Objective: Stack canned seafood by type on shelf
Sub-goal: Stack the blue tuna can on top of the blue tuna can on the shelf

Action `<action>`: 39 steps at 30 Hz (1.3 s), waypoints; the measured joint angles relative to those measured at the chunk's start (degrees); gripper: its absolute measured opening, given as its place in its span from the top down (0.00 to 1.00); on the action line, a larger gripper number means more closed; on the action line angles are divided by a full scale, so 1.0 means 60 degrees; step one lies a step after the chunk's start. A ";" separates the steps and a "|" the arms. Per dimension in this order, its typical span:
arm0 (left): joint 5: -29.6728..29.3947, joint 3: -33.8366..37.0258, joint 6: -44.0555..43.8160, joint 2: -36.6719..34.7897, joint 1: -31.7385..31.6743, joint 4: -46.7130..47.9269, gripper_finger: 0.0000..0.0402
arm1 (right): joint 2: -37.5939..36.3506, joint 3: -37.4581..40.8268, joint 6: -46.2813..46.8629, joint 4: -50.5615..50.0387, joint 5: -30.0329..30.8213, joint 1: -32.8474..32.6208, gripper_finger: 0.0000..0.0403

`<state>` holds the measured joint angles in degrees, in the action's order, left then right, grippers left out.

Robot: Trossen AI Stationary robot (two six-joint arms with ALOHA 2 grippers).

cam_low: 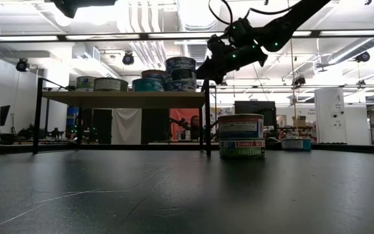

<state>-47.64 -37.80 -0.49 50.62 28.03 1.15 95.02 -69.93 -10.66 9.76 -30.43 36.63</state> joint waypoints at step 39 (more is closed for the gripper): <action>-0.0004 0.0011 0.0154 0.0122 0.0000 -0.0040 1.00 | -0.0992 -0.0612 0.0090 -0.0359 0.0265 -0.0704 0.98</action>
<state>-47.66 -37.74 0.43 51.35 28.03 0.91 89.07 -73.60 -10.12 7.61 -28.84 32.41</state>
